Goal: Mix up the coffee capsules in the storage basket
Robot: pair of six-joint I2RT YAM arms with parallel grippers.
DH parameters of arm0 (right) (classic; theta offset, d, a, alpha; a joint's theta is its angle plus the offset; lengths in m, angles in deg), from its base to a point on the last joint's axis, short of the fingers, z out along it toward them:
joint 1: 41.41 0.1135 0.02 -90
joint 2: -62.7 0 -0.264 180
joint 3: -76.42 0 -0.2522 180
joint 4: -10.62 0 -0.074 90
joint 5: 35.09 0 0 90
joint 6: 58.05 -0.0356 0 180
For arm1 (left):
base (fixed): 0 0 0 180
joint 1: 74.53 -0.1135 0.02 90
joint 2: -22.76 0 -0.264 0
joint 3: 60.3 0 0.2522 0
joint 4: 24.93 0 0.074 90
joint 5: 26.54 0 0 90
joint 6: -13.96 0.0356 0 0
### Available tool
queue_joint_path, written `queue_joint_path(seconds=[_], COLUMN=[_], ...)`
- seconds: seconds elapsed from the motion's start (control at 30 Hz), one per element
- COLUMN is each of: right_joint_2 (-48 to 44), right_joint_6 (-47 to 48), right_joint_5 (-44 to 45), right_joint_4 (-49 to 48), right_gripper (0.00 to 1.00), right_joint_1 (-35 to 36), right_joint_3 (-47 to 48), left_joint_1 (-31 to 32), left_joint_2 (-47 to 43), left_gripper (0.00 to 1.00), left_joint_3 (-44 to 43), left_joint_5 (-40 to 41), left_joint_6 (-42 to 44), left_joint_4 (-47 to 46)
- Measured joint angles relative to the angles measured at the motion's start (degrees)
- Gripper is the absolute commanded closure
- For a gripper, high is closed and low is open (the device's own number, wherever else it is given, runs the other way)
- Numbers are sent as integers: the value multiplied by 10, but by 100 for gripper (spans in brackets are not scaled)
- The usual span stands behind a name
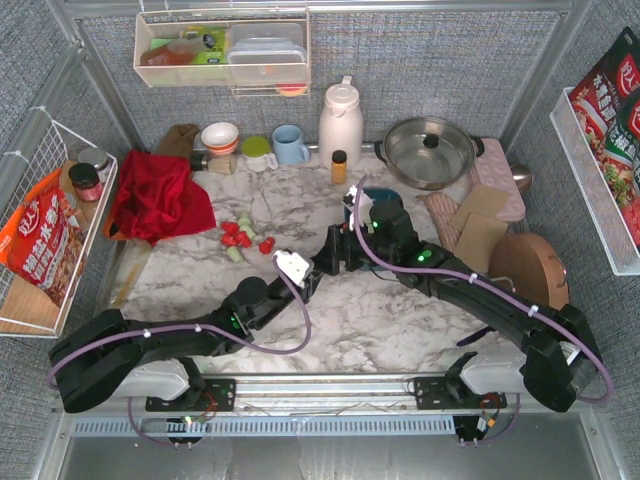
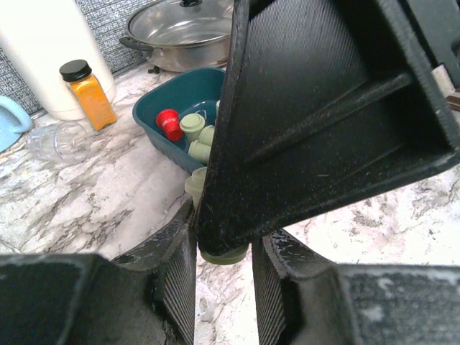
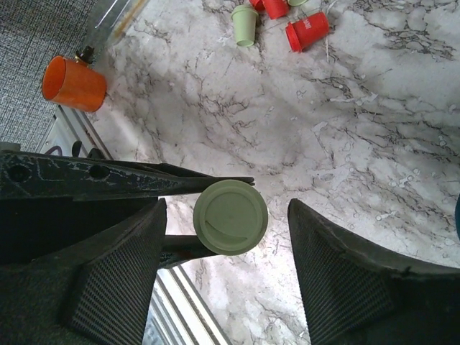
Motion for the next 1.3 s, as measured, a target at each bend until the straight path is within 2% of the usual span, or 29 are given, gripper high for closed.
queue_joint_path(seconds=[0.2, 0.3, 0.4, 0.5, 0.53, 0.57, 0.6, 0.8, 0.9, 1.0, 1.13, 1.3], right_joint_2=[3, 4, 5, 6, 6, 6, 6, -3, -11, -4, 46, 148], right_joint_6=[-12, -14, -14, -19, -20, -20, -19, 10, 53, 99, 144, 172], right_joint_5=[-3, -7, -6, -4, -4, -3, -1, 64, 155, 257, 353, 379], right_joint_4=[-2, -5, -7, -10, -9, -9, -9, 16, 25, 22, 8, -6], right_gripper=[47, 56, 64, 68, 68, 68, 68, 68, 68, 65, 46, 30], right_joint_1=[0, 0, 0, 0, 0, 0, 0, -14, -27, -41, -78, -131], right_joint_3=[-6, -6, -6, -6, -6, -6, -6, -1, 6, 3, 2, 67], left_joint_1=[3, 3, 4, 5, 5, 5, 5, 5, 4, -7, -66, -137], left_joint_2=[-1, -1, 2, 4, 5, 5, 4, -26, -46, -56, -56, -59], left_gripper=[73, 68, 49, 34, 24, 6, 2, 1, 1, 1, 1, 1], left_joint_3=[0, 0, -3, -7, -7, -7, -7, 12, 16, -5, -48, -52], left_joint_5=[6, 12, 20, 38, 46, 52, 61, 122, 192, 269, 321, 326], left_joint_6=[6, 6, 5, 3, 1, -2, -2, -23, -55, -112, -233, -341], left_joint_4=[1, 1, 2, 3, 4, 4, 5, 14, 44, 130, 290, 432])
